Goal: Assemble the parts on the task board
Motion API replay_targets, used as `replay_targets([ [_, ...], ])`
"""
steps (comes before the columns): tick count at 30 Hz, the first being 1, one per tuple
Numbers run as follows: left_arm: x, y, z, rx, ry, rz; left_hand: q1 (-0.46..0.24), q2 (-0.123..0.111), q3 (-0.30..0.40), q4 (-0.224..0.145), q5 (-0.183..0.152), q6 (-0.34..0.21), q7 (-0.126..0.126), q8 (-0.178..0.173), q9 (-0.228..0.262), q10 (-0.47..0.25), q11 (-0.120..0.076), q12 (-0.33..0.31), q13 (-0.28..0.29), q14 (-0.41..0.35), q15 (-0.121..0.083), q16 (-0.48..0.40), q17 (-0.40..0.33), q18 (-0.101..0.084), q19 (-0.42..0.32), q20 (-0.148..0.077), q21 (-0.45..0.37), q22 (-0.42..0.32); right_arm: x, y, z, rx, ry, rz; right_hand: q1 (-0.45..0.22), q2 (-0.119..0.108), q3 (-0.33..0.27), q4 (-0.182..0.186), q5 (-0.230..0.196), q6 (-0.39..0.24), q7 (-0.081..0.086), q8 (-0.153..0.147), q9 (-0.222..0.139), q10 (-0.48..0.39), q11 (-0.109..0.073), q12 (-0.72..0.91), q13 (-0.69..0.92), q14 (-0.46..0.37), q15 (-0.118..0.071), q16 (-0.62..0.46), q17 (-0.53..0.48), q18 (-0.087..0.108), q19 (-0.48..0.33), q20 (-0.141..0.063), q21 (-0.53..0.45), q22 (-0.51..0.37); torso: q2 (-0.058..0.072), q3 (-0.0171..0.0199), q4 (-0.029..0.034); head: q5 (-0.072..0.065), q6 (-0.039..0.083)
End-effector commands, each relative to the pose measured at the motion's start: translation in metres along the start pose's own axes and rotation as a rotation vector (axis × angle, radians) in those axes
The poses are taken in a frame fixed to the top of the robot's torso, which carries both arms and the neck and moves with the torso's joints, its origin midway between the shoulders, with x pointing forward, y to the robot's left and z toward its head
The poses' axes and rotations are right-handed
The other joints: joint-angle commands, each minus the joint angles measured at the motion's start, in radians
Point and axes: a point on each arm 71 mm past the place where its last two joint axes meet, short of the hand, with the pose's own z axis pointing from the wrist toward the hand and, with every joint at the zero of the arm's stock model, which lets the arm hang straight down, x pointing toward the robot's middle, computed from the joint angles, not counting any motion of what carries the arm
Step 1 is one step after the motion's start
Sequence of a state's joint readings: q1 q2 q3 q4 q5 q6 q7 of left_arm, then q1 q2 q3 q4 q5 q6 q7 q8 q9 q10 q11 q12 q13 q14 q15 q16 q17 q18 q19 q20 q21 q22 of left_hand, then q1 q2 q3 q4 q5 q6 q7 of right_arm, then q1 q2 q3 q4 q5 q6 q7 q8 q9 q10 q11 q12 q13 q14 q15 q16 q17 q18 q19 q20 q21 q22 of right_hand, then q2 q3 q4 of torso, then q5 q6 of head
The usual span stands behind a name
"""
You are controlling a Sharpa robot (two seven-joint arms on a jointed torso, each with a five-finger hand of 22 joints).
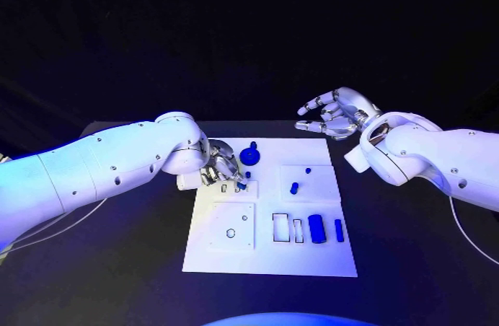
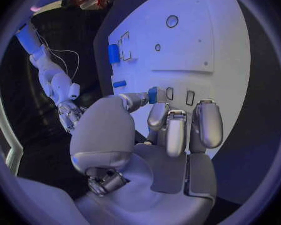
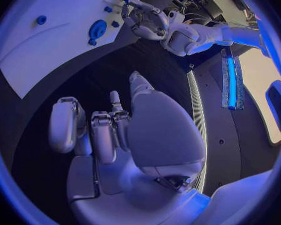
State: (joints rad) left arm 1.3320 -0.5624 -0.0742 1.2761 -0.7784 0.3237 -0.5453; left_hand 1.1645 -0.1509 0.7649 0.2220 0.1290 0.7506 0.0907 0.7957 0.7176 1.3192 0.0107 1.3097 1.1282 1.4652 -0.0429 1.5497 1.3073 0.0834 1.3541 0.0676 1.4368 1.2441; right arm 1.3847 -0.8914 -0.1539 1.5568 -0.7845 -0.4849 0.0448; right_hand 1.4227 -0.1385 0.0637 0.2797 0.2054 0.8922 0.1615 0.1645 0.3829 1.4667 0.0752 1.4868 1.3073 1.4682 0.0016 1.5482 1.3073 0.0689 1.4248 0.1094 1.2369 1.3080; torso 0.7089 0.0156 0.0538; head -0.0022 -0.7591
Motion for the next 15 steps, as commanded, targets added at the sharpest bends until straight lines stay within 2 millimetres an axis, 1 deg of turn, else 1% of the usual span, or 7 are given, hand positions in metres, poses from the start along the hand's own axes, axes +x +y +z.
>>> replay_targets([
  [1,0.001,-0.003,-0.003,0.042,-0.011,-0.062,-0.029,-0.009,0.18,-0.189,0.074,0.022,-0.009,0.01,0.075,0.014,-0.007,-0.003,-0.002,0.097,-0.009,0.01,0.238,-0.013,0.009,-0.008,0.009,0.011,0.0,0.0,-0.001,-0.013,0.008,-0.013,0.006,0.0,0.0,-0.003,0.004,-0.006,0.001,0.002,0.001,0.02,0.004,-0.002,0.176,0.085,0.004,-0.002,0.189,0.004,0.002,-0.001,0.005,0.052,-0.001,0.0007,-0.0004,0.001,-0.004],
  [2,0.0,-0.002,-0.005,0.045,-0.02,-0.066,-0.037,-0.012,0.181,-0.196,0.101,0.027,-0.011,0.011,0.079,0.017,-0.009,-0.004,-0.003,0.099,-0.011,0.013,0.244,-0.013,0.012,-0.009,0.01,0.013,0.0,0.0,-0.001,-0.013,0.008,-0.014,0.008,-0.001,0.0,-0.004,0.004,-0.006,0.001,0.003,0.001,0.019,0.004,-0.002,0.175,0.085,0.003,-0.002,0.189,0.004,0.001,-0.001,0.003,0.051,-0.001,0.0011,0.0006,0.002,-0.005],
  [4,0.0,0.0,-0.007,0.051,-0.043,-0.065,-0.045,-0.014,0.181,-0.201,0.121,0.03,-0.013,0.012,0.082,0.019,-0.01,-0.005,-0.004,0.1,-0.013,0.014,0.248,-0.013,0.013,-0.011,0.01,0.014,-0.001,-0.001,-0.001,-0.012,0.007,-0.014,0.008,-0.001,0.0,-0.004,0.004,-0.006,0.001,0.003,0.001,0.019,0.004,-0.002,0.175,0.085,0.003,-0.002,0.189,0.004,0.001,-0.001,0.003,0.051,0.0,0.0015,0.0012,0.002,-0.006],
  [5,0.0,0.0,-0.008,0.053,-0.053,-0.063,-0.057,-0.019,0.181,-0.21,0.166,0.038,-0.017,0.013,0.089,0.024,-0.014,-0.006,-0.005,0.101,-0.016,0.015,0.25,-0.015,0.02,-0.014,0.014,0.024,-0.001,-0.001,-0.001,-0.012,0.007,-0.014,0.008,-0.001,0.0,-0.004,0.004,-0.006,0.001,0.003,0.001,0.019,0.004,-0.002,0.175,0.085,0.003,-0.002,0.189,0.004,0.001,-0.001,0.003,0.051,0.0,0.0016,0.0009,0.003,-0.006],
  [9,0.0,0.002,-0.013,0.06,-0.114,-0.039,-0.068,-0.024,0.182,-0.222,0.201,0.047,-0.021,0.015,0.096,0.033,-0.018,-0.004,-0.001,0.102,-0.02,0.016,0.253,-0.018,0.03,-0.018,0.02,0.038,-0.002,-0.002,-0.002,-0.01,0.004,-0.015,0.008,-0.001,0.0,-0.004,0.004,-0.006,0.001,0.003,0.001,0.018,0.004,-0.003,0.175,0.085,0.003,-0.002,0.187,0.004,0.001,-0.001,0.001,0.05,0.001,0.0008,0.0024,0.003,-0.009],
  [11,0.0,0.004,-0.015,0.062,-0.146,-0.026,-0.074,-0.029,0.183,-0.23,0.231,0.055,-0.024,0.016,0.101,0.037,-0.021,-0.005,-0.003,0.102,-0.024,0.016,0.251,-0.02,0.037,-0.021,0.025,0.047,-0.002,-0.003,-0.002,-0.01,0.003,-0.015,0.008,-0.001,0.0,-0.004,0.004,-0.006,0.001,0.003,0.001,0.018,0.004,-0.003,0.175,0.085,0.003,-0.002,0.187,0.004,0.001,-0.001,0.001,0.05,0.0,0.0007,0.0034,0.003,-0.011],
  [15,0.001,0.006,-0.018,0.06,-0.203,-0.005,-0.082,-0.035,0.184,-0.237,0.267,0.065,-0.028,0.016,0.107,0.046,-0.026,-0.003,0.001,0.1,-0.027,0.013,0.246,-0.023,0.045,-0.026,0.03,0.058,-0.003,-0.004,-0.003,-0.009,0.0,-0.016,0.008,-0.001,0.0,-0.004,0.004,-0.006,0.001,0.003,0.001,0.018,0.004,-0.003,0.175,0.085,0.003,-0.002,0.187,0.004,0.001,-0.001,0.001,0.05,0.0,0.0015,0.0025,0.007,-0.016],
])
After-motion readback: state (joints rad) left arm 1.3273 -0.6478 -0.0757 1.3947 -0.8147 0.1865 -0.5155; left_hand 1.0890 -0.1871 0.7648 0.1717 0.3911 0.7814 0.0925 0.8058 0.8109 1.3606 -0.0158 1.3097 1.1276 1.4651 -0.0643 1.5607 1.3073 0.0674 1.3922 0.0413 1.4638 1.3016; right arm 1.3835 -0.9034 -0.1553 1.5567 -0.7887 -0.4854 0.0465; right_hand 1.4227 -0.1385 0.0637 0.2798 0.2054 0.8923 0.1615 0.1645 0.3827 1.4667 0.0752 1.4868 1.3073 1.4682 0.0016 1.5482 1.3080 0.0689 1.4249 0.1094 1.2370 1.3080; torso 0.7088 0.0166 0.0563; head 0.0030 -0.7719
